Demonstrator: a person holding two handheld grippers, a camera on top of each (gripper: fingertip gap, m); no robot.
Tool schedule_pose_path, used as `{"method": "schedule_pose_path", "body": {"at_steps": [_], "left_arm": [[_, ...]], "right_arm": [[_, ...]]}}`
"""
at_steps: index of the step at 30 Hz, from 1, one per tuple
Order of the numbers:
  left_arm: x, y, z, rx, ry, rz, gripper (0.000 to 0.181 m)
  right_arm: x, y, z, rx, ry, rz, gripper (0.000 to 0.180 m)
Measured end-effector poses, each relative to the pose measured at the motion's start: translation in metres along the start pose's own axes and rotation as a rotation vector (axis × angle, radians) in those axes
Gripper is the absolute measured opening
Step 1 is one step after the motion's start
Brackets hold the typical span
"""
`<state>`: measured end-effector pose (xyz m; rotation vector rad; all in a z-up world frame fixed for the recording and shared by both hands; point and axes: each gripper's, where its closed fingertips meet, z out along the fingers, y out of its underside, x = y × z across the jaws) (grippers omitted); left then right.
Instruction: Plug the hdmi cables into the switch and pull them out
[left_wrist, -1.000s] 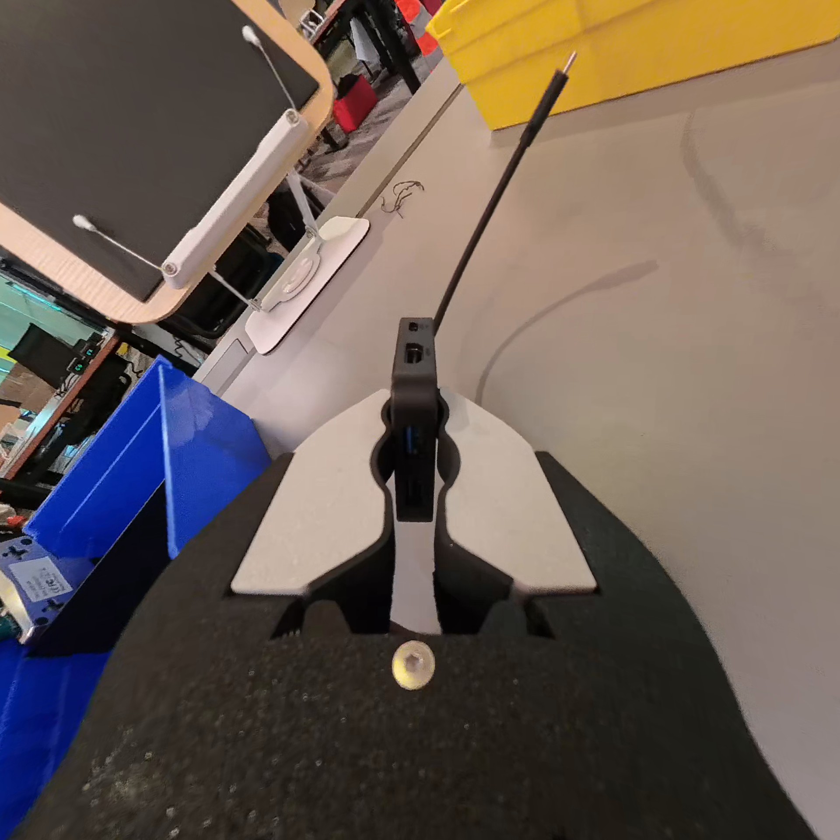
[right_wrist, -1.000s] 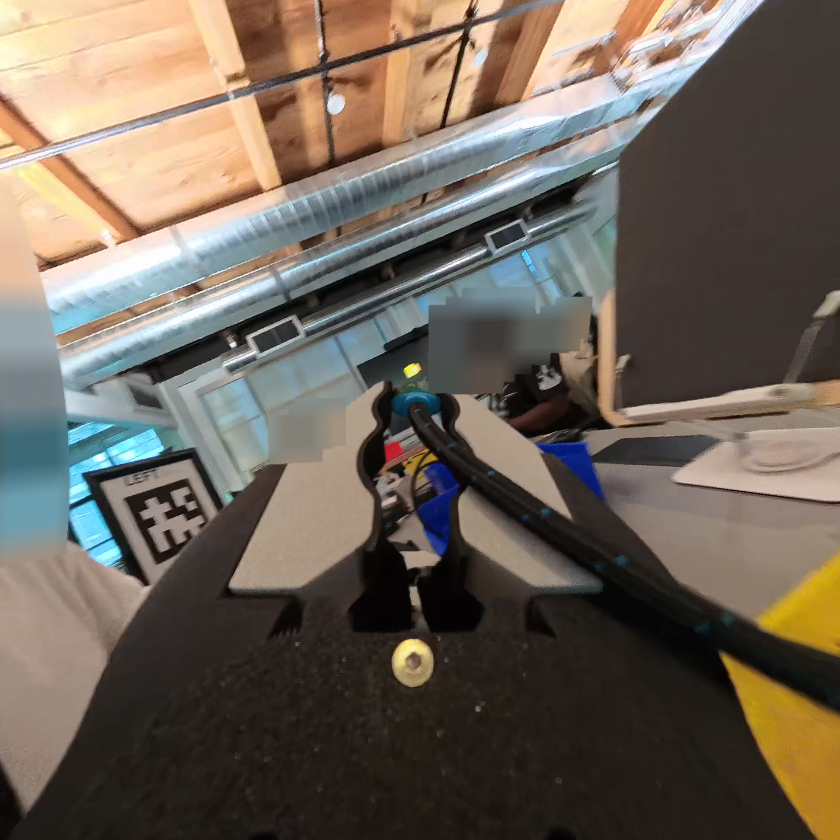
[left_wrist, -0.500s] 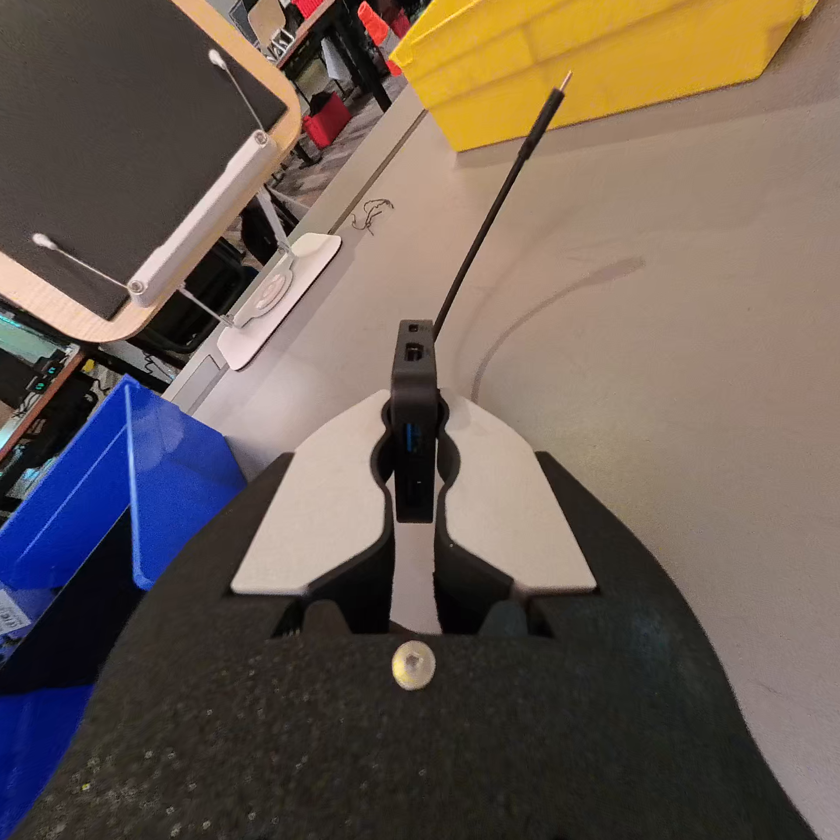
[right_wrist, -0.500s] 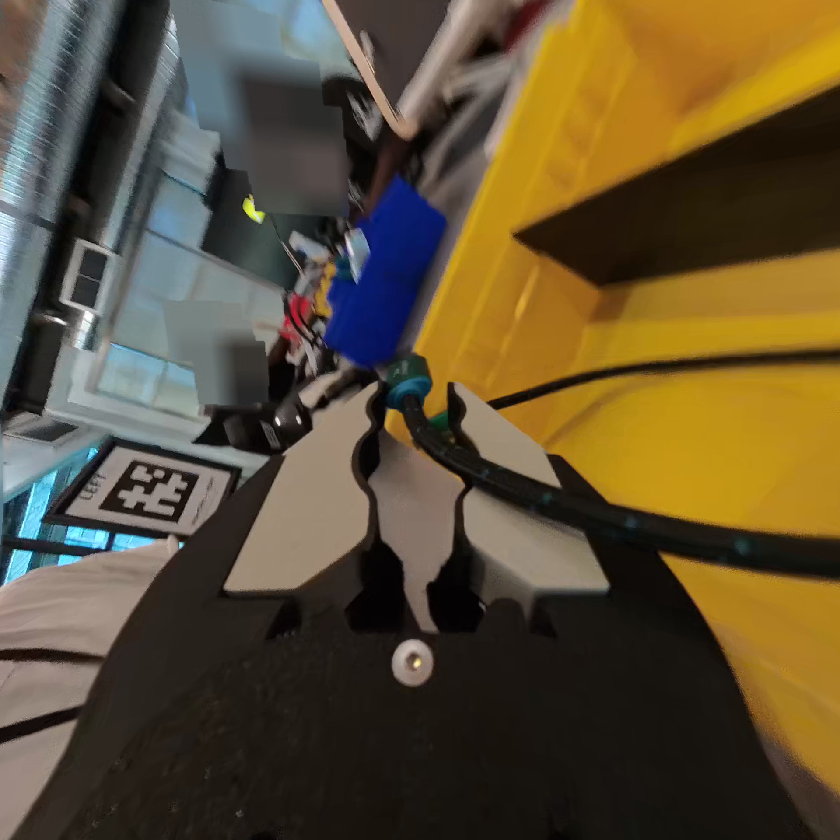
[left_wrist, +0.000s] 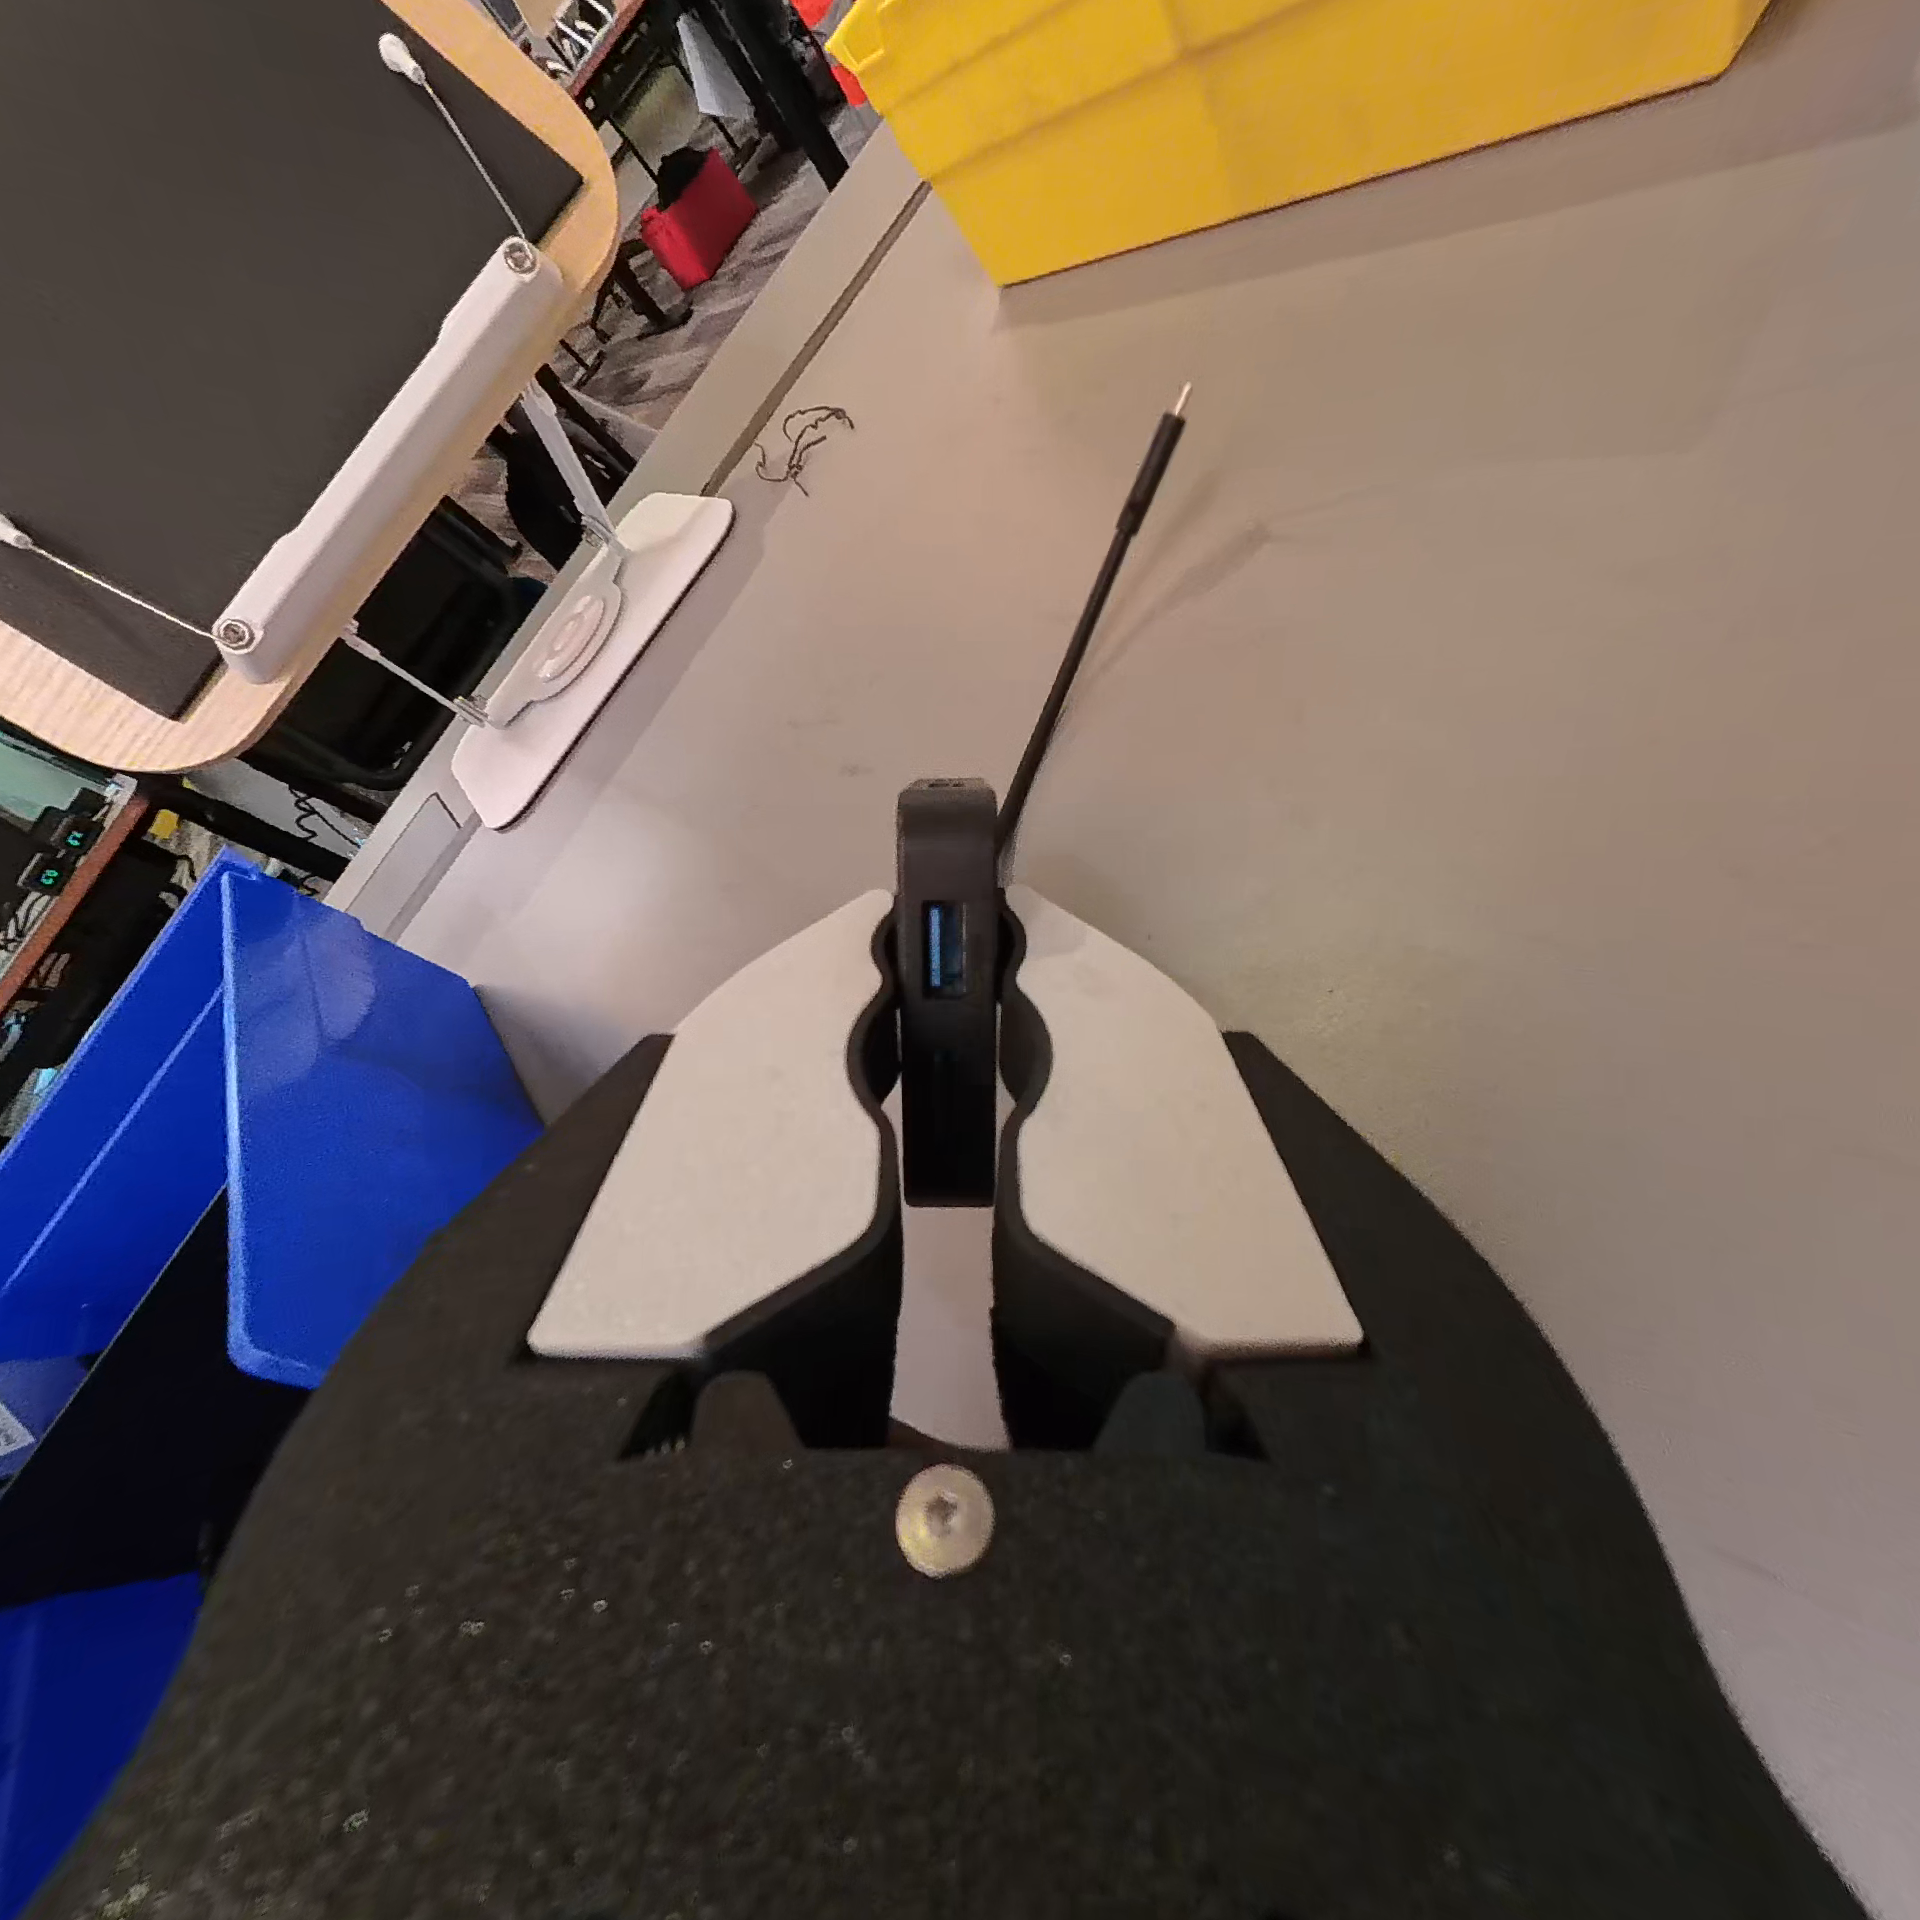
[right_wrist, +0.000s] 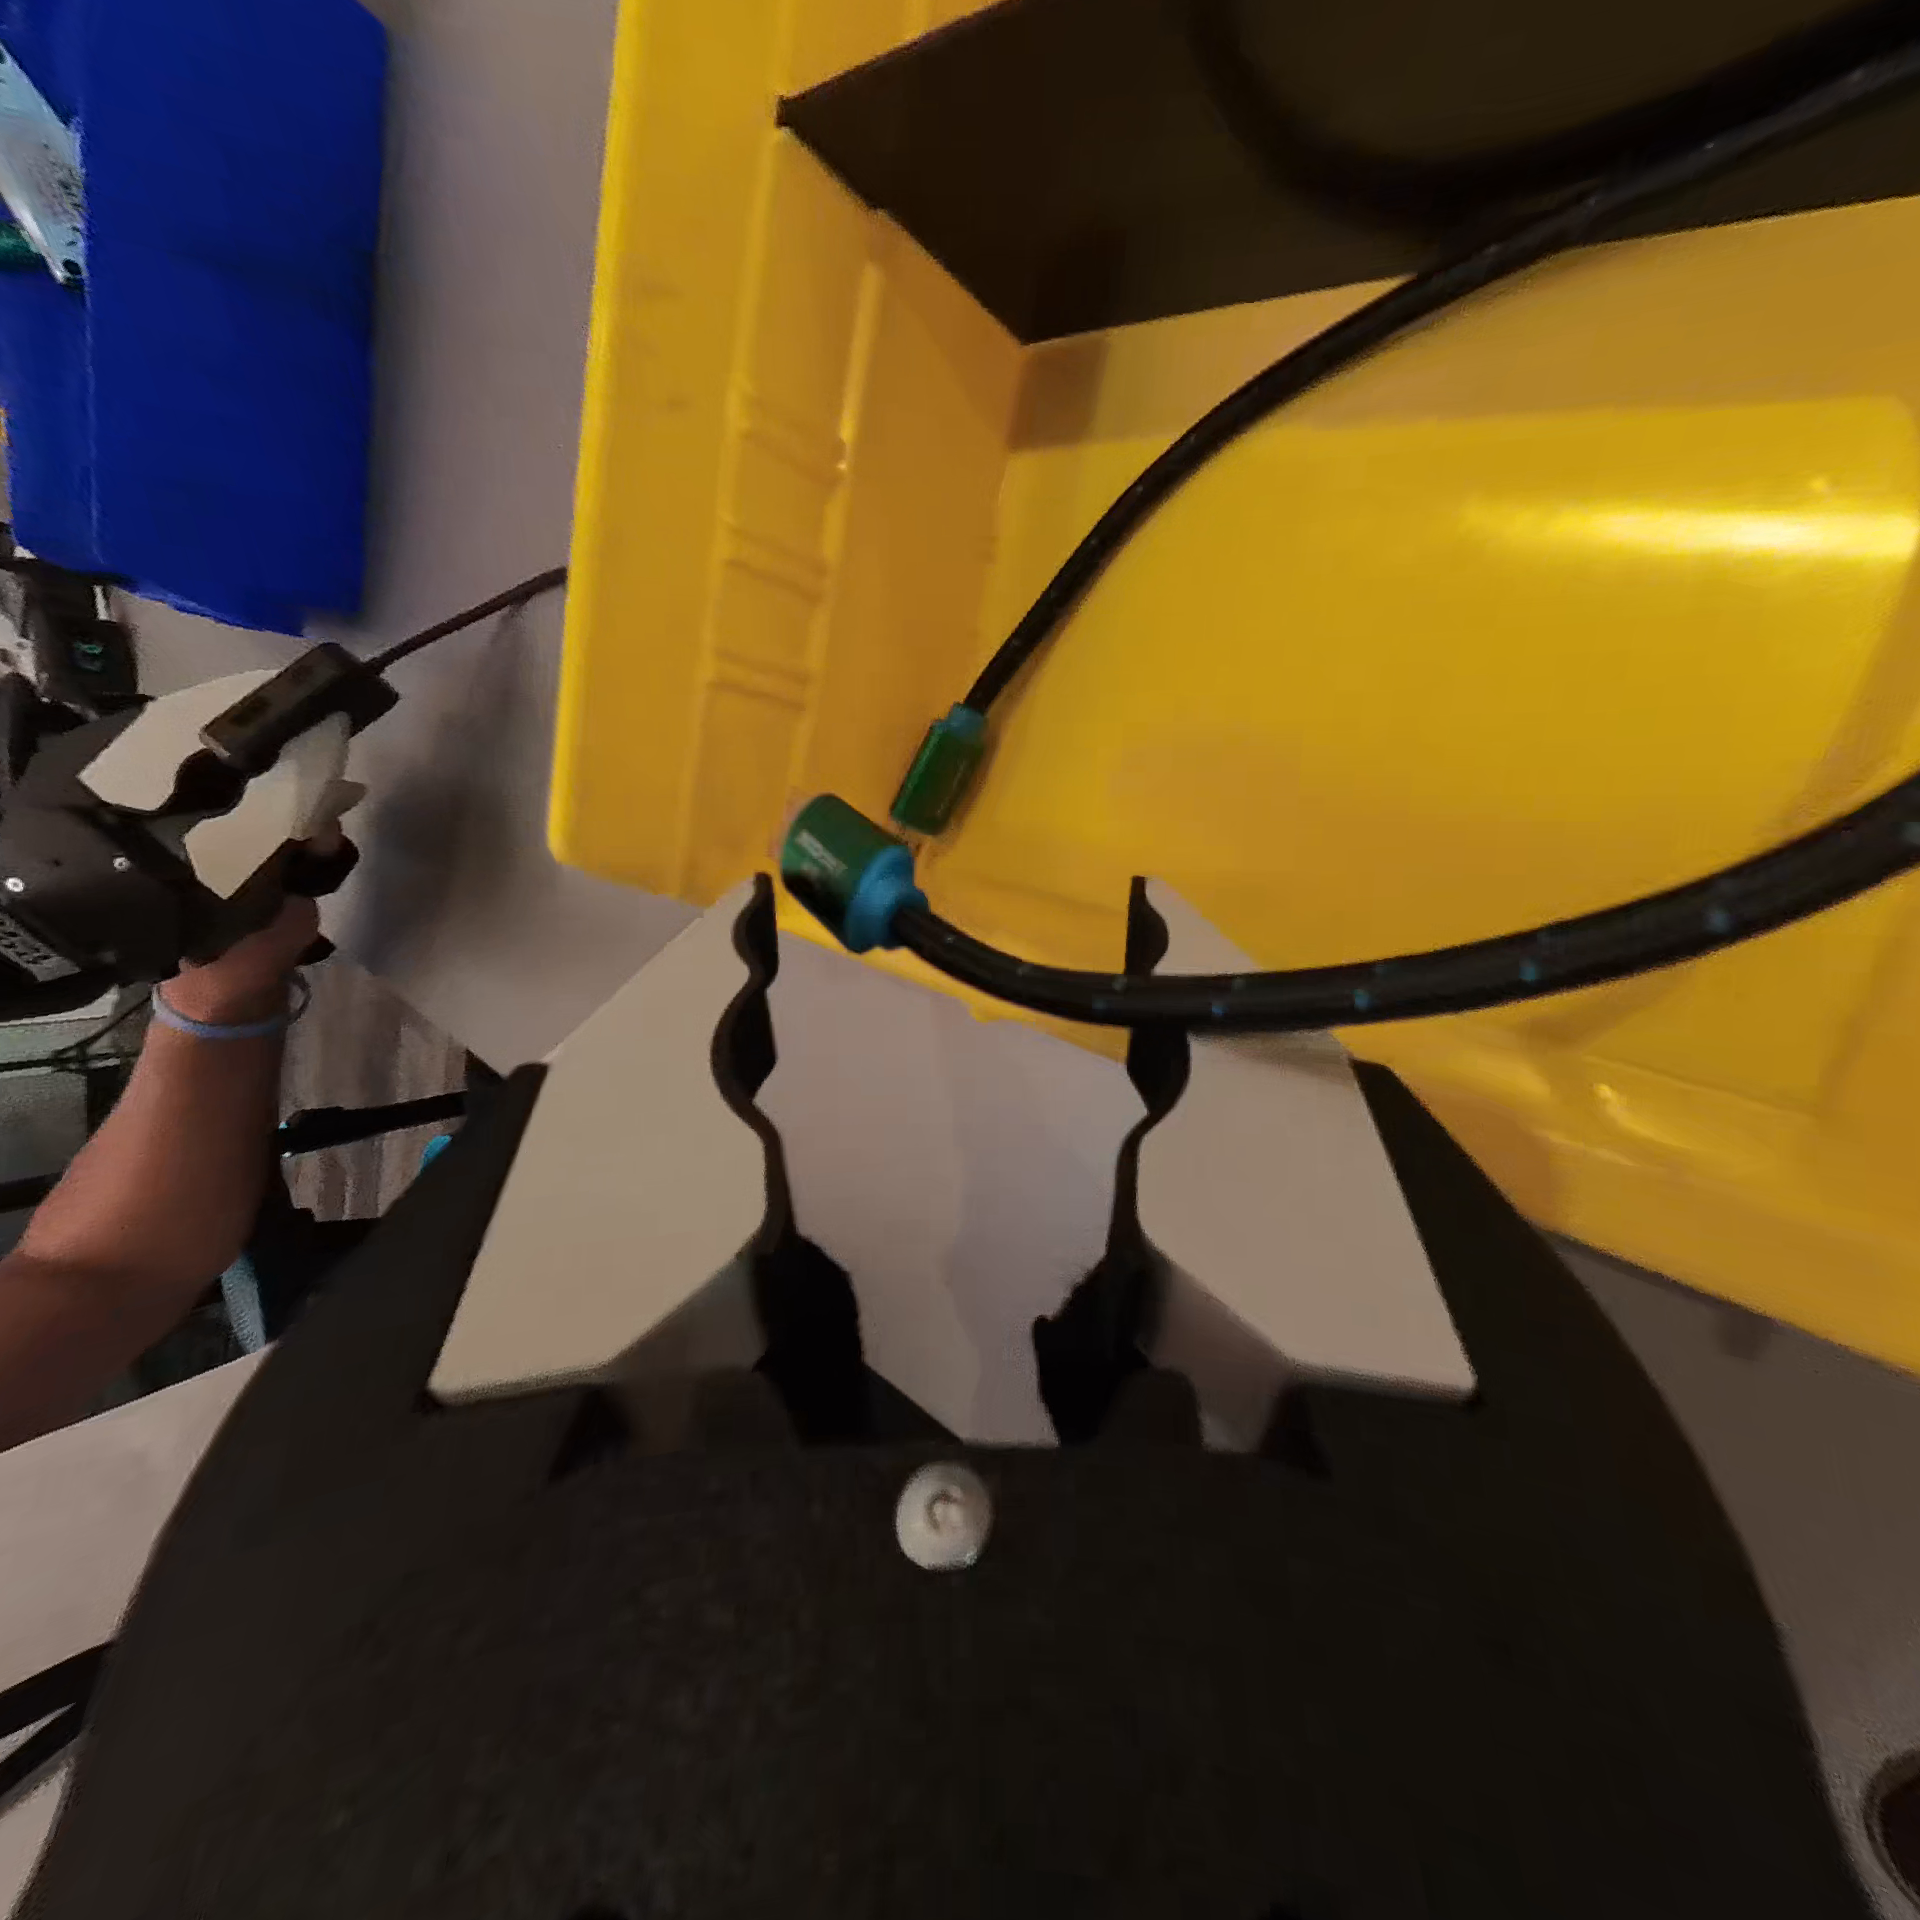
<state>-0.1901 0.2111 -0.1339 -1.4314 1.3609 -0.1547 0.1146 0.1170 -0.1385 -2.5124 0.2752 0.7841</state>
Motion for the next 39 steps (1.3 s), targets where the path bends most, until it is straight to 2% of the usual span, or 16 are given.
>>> {"method": "schedule_pose_path", "body": {"at_steps": [5, 10, 12, 15, 19, 23, 25, 28, 29, 30, 31, 34, 36, 39], "left_arm": [[-0.006, -0.006, -0.004, 0.032, -0.01, -0.028, 0.013], [-0.012, -0.017, -0.008, 0.098, 0.015, -0.159, 0.013], [-0.016, -0.023, -0.011, 0.146, 0.05, -0.271, 0.013], [-0.02, -0.042, -0.022, 0.3, 0.177, -0.504, 0.013], [-0.024, -0.072, -0.048, 0.579, 0.443, -0.8, 0.013], [-0.035, -0.085, -0.066, 0.743, 0.576, -1.0, 0.013], [-0.036, -0.089, -0.071, 0.794, 0.631, -1.068, 0.013], [-0.03, -0.096, -0.073, 0.826, 0.685, -1.106, 0.013], [-0.025, -0.099, -0.073, 0.823, 0.704, -1.102, 0.013], [-0.022, -0.1, -0.073, 0.819, 0.708, -1.106, 0.013], [-0.022, -0.1, -0.071, 0.812, 0.698, -1.118, 0.015], [-0.023, -0.098, -0.071, 0.786, 0.722, -1.123, 0.038], [-0.027, -0.093, -0.07, 0.769, 0.693, -1.101, 0.039], [-0.03, -0.083, -0.063, 0.718, 0.659, -1.094, 0.038]], "right_arm": [[0.023, -0.004, -0.044, 0.059, 0.196, -0.033, 0.079], [0.012, -0.012, -0.067, 0.112, 0.264, -0.106, 0.079], [-0.01, -0.02, -0.066, 0.145, 0.214, -0.175, 0.077], [-0.071, -0.032, -0.049, 0.211, 0.013, -0.354, 0.077], [-0.175, -0.016, 0.0, 0.189, -0.423, -0.493, 0.077], [-0.255, 0.011, 0.053, 0.125, -0.779, -0.514, 0.055], [-0.281, 0.024, 0.075, 0.112, -0.892, -0.472, 0.055], [-0.307, 0.039, 0.1, 0.157, -0.956, -0.481, 0.054], [-0.316, 0.041, 0.101, 0.186, -0.994, -0.462, 0.045], [-0.318, 0.041, 0.104, 0.195, -0.995, -0.443, 0.02], [-0.315, 0.037, 0.107, 0.22, -0.966, -0.443, 0.014], [-0.301, 0.024, 0.097, 0.286, -0.886, -0.478, 0.013], [-0.284, 0.01, 0.082, 0.317, -0.818, -0.491, 0.013], [-0.242, -0.032, 0.042, 0.444, -0.634, -0.506, 0.013]]}}
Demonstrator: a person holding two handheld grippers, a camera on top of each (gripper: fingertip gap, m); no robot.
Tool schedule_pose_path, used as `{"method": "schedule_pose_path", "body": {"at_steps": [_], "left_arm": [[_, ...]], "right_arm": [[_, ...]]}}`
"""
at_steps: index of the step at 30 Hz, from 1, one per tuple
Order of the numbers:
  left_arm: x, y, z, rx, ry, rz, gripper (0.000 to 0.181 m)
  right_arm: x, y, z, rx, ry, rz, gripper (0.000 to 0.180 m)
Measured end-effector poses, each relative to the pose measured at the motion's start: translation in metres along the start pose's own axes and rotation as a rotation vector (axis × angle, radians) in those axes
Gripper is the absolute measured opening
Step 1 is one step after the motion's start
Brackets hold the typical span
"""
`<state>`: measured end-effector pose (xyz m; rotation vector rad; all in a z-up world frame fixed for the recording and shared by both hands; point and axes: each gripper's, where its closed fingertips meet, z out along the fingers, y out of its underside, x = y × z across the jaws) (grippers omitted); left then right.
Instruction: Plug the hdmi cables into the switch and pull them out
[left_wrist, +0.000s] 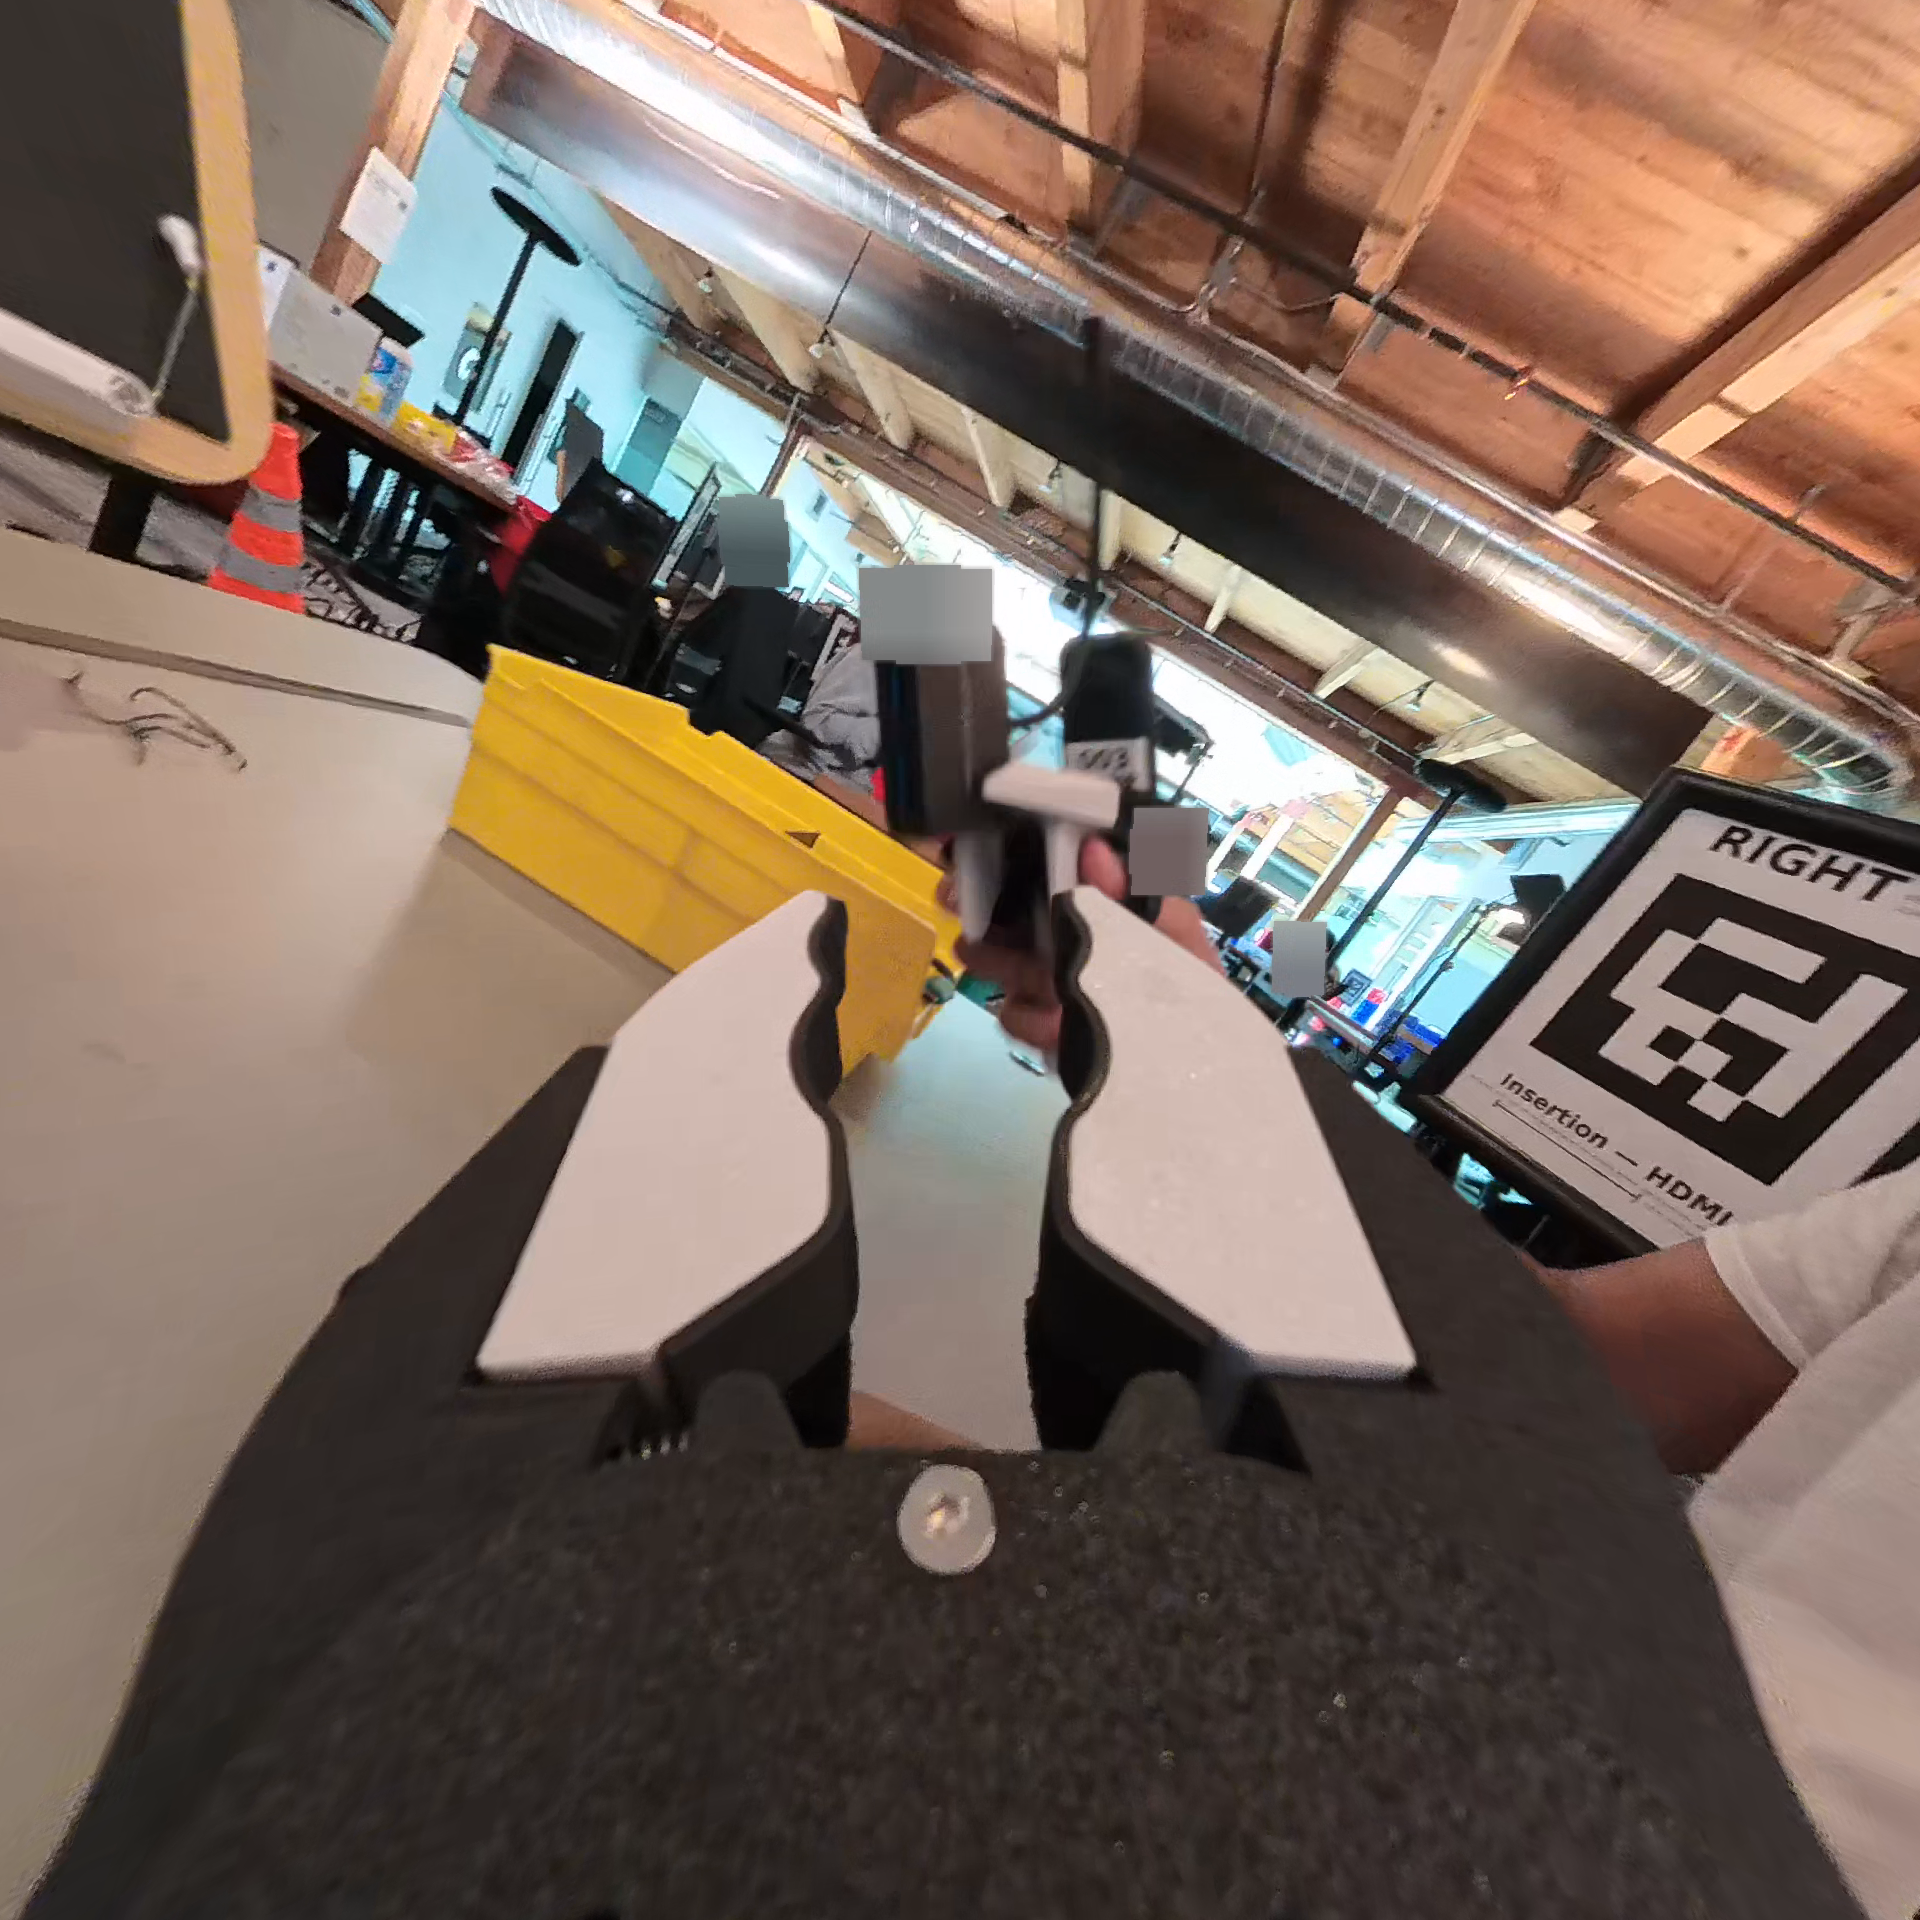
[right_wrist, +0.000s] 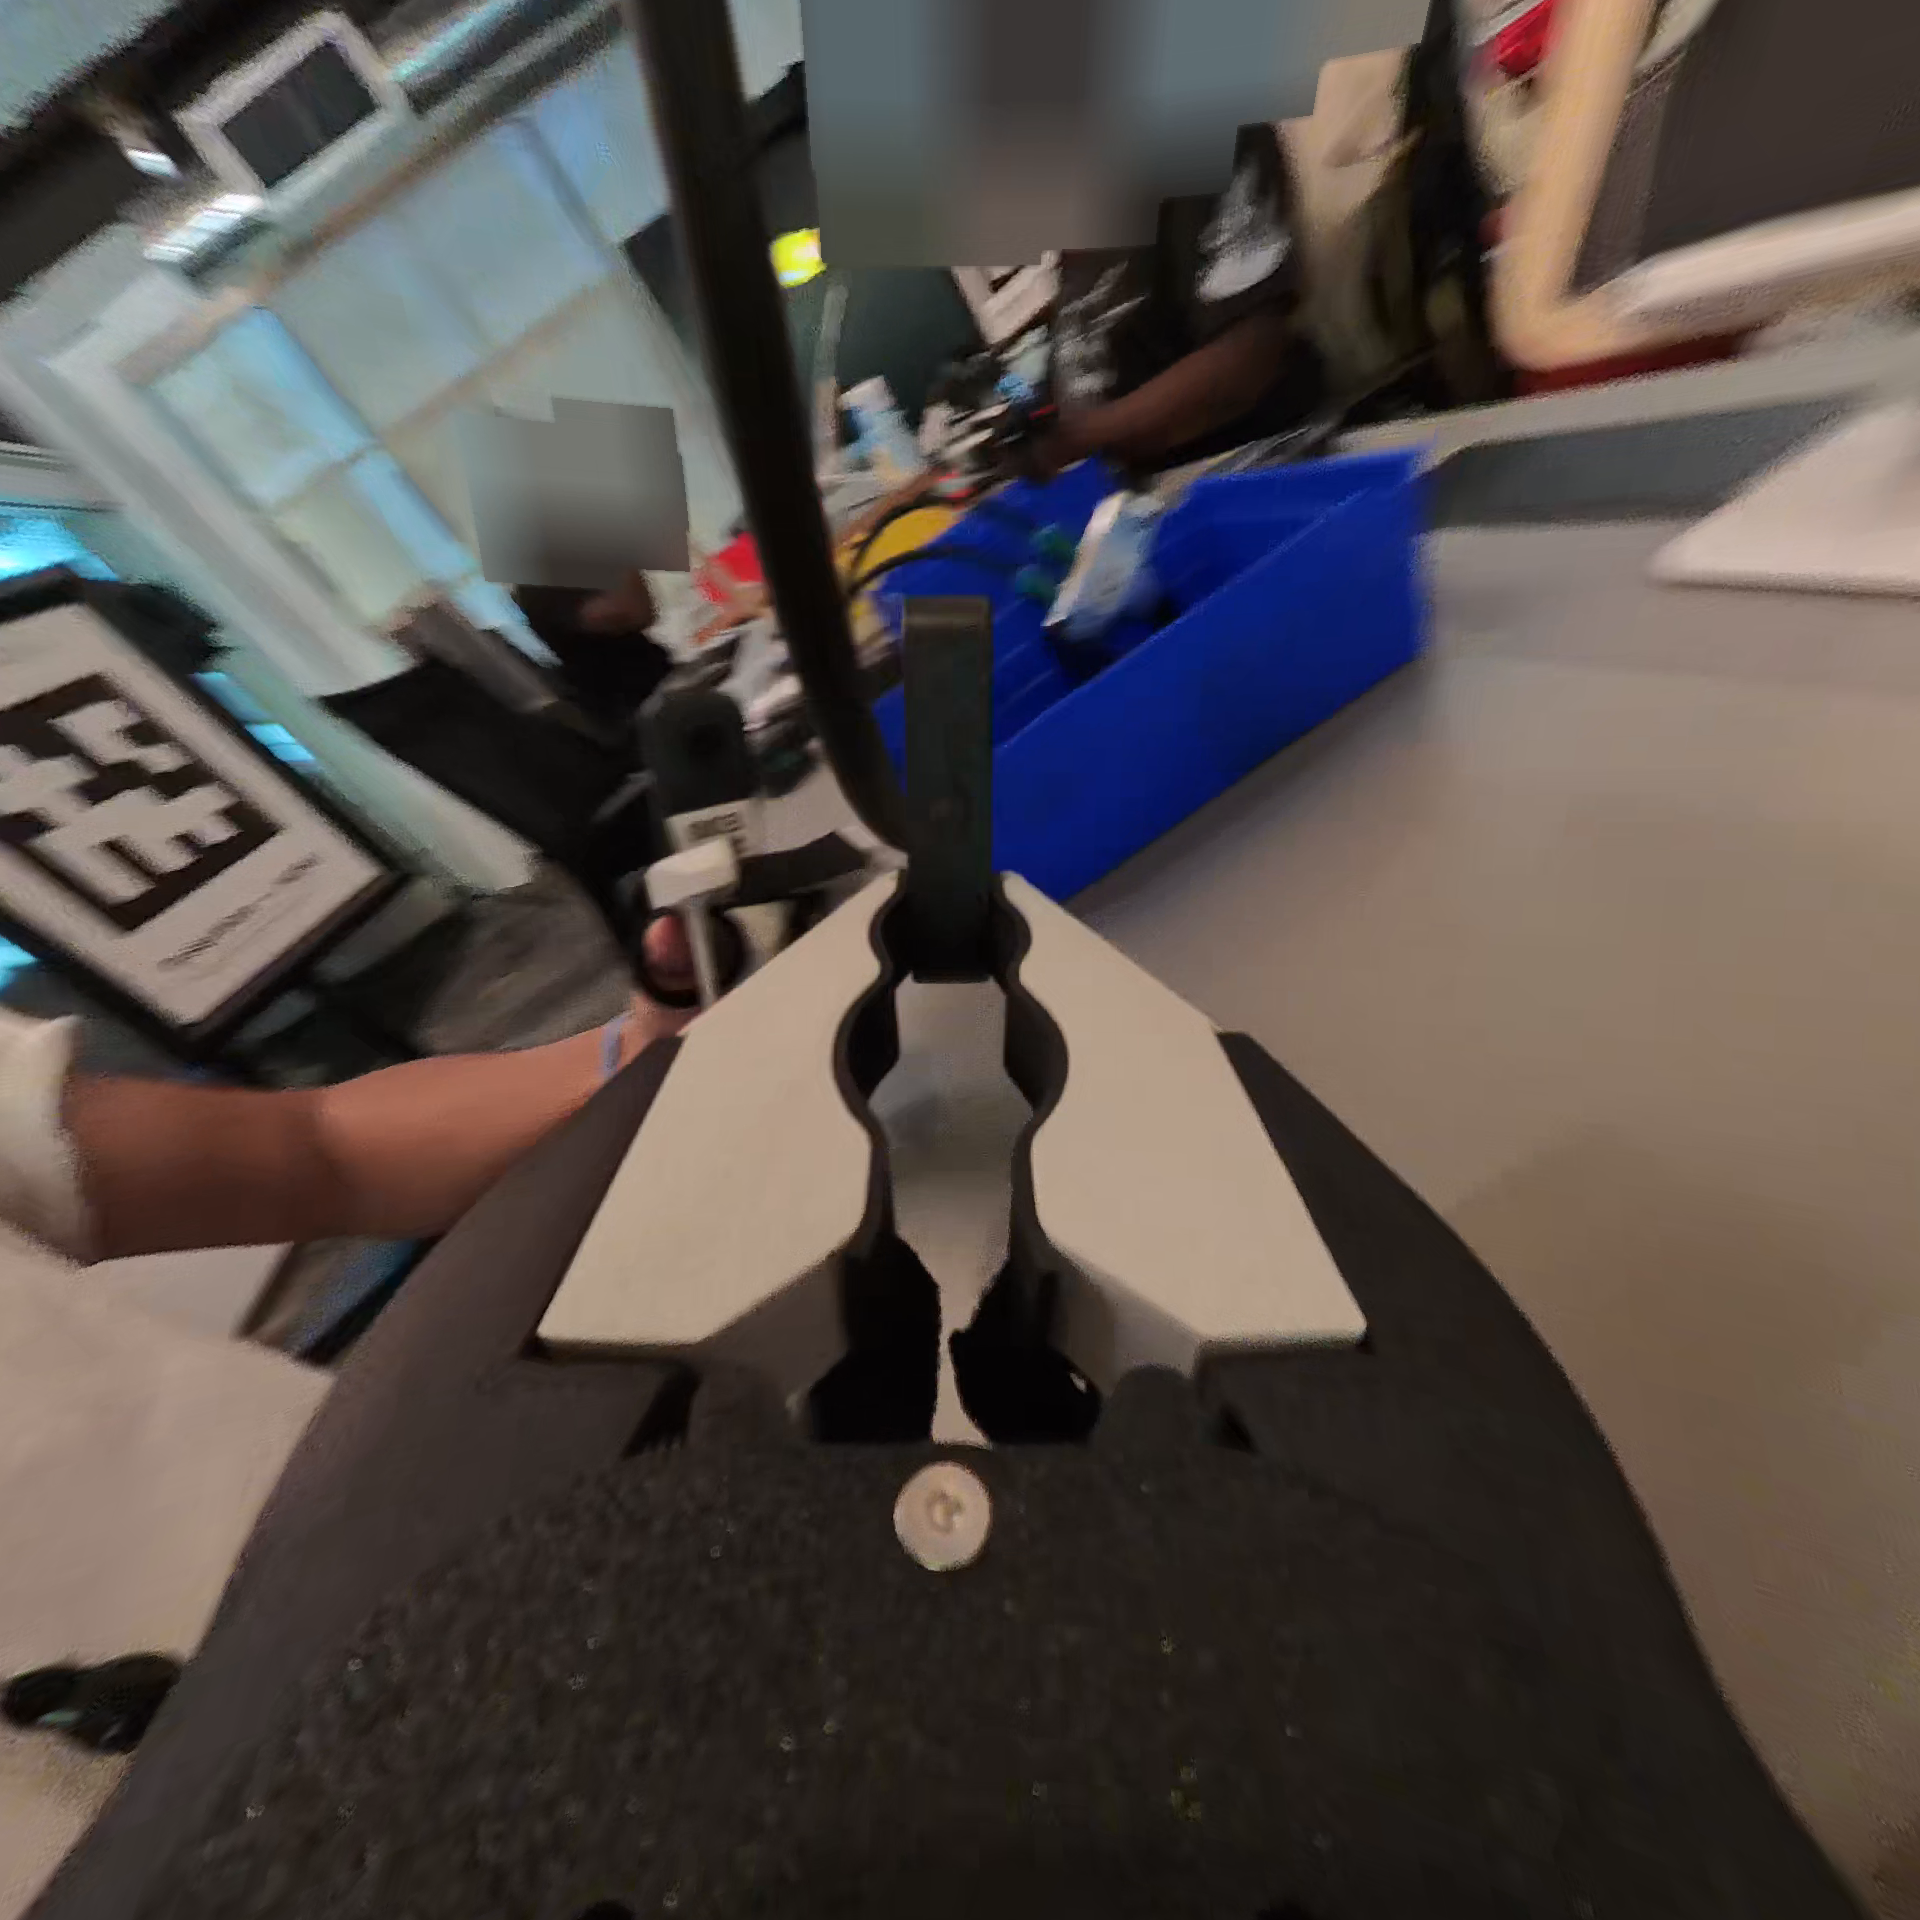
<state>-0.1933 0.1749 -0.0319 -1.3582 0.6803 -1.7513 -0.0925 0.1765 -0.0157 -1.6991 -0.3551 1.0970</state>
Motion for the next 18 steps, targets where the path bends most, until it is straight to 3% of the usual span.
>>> {"method": "schedule_pose_path", "body": {"at_steps": [4, 8, 12, 18], "left_arm": [[-0.01, 0.007, -0.001, -0.026, -0.02, -0.061, 0.033], [-0.015, 0.022, 0.004, -0.109, -0.037, -0.012, 0.031], [-0.017, 0.032, 0.008, -0.168, -0.044, 0.014, 0.029], [-0.016, 0.043, 0.008, -0.25, -0.06, 0.113, 0.029]], "right_arm": [[0.082, -0.055, -0.101, -0.06, 0.532, -0.146, 0.013], [0.168, -0.083, -0.194, -0.359, 0.972, -0.158, 0.013], [0.233, -0.082, -0.229, -0.797, 1.145, -0.095, 0.013], [0.263, -0.074, -0.251, -1.435, 1.221, -0.325, 0.013]]}}
